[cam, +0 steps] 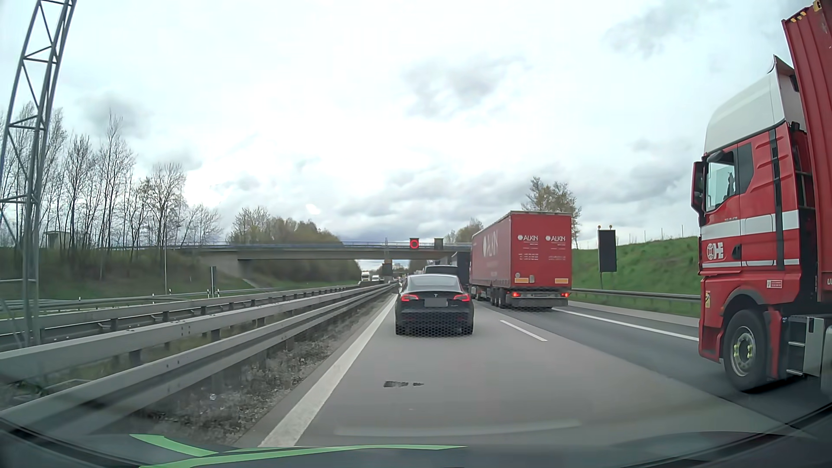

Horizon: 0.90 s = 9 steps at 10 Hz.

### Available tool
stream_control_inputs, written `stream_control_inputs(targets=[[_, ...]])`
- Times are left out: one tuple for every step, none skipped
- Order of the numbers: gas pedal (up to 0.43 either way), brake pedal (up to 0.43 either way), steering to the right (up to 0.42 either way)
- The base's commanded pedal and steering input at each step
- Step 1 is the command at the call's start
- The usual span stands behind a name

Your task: Follow the waypoints while adhering to traffic rules and regulations

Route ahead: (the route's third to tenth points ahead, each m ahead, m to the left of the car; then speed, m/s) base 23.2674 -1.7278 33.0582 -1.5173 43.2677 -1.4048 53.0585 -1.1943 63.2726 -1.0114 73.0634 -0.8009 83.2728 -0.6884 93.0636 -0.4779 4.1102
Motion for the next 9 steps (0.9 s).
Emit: stream_control_inputs(targets=[[0.000,0.000,0.000],[0.000,0.006,0.000],[0.000,0.006,0.000],[0.000,0.006,0.000],[0.000,0.006,0.000],[0.000,0.006,0.000],[0.000,0.006,0.001],[0.000,0.006,0.000],[0.000,0.006,0.000]])
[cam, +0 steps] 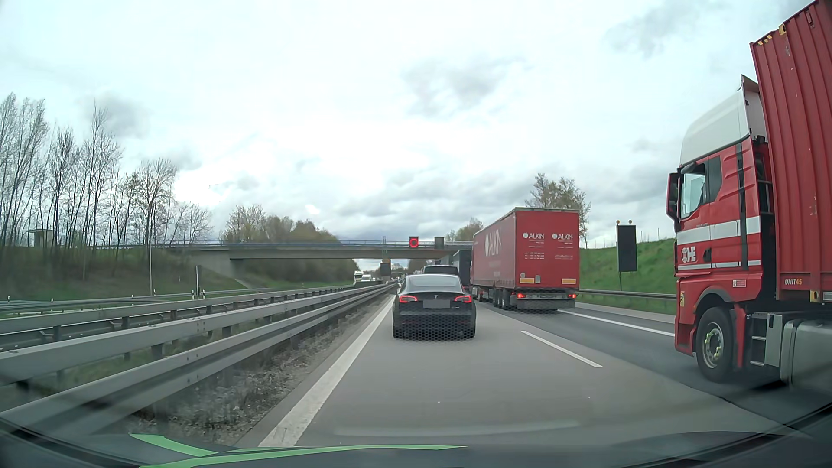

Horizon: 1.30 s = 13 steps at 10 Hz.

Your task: Follow the waypoints while adhering to traffic rules and regulations

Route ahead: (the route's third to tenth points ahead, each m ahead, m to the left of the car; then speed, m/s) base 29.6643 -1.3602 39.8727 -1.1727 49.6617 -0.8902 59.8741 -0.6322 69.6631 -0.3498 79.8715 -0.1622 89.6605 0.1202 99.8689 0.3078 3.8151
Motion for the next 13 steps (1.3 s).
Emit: stream_control_inputs(targets=[[0.000,0.006,0.000],[0.000,0.006,0.001],[0.000,0.006,0.000],[0.000,0.006,0.001],[0.000,0.006,0.000],[0.000,0.006,0.001],[0.000,0.006,0.001],[0.000,0.012,0.000],[0.000,0.012,0.000],[0.000,0.012,0.000],[0.000,0.018,0.000],[0.000,0.024,0.000],[0.000,0.024,0.000]])
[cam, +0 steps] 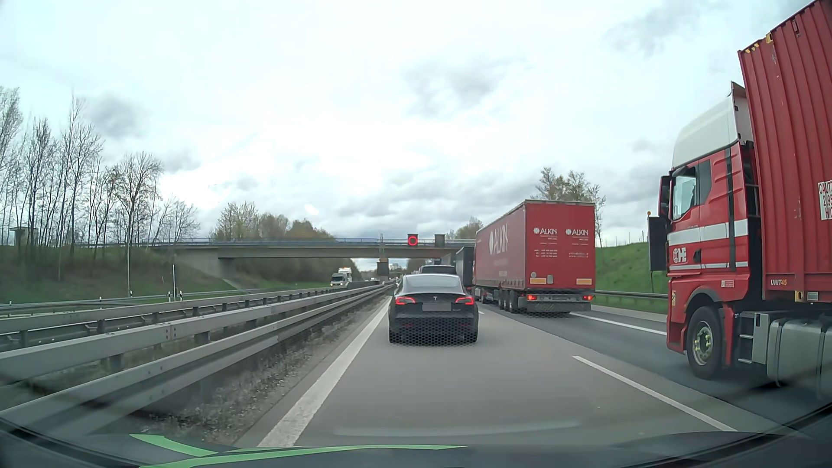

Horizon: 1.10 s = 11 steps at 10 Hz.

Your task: Follow the waypoints while adhering to traffic rules and regulations

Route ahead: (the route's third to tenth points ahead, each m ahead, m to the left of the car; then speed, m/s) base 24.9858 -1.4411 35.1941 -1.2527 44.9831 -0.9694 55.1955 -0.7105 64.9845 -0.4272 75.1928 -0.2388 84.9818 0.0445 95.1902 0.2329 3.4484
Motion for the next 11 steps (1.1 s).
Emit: stream_control_inputs(targets=[[0.000,0.024,0.000],[0.000,0.024,0.000],[0.000,0.030,0.000],[0.000,0.030,0.000],[0.000,0.030,0.000],[0.000,0.037,0.000],[0.000,0.037,0.000],[0.000,0.037,0.000],[0.000,0.037,0.000],[0.000,0.037,0.000],[0.000,0.037,0.000]])
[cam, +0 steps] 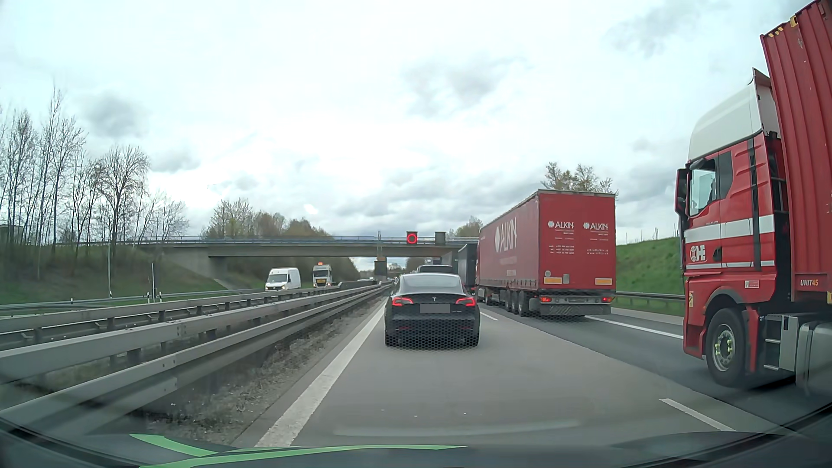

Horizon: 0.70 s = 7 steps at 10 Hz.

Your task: Follow the waypoints while adhering to traffic rules and regulations

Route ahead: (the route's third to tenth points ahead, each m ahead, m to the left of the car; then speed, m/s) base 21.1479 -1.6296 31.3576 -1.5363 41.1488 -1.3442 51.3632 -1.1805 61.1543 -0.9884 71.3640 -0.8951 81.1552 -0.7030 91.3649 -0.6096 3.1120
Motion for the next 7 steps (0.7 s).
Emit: stream_control_inputs(targets=[[0.000,0.037,-0.001],[0.000,0.037,-0.001],[0.000,0.043,-0.001],[0.000,0.043,-0.001],[0.000,0.043,-0.001],[0.000,0.043,-0.001],[0.000,0.043,-0.001]])
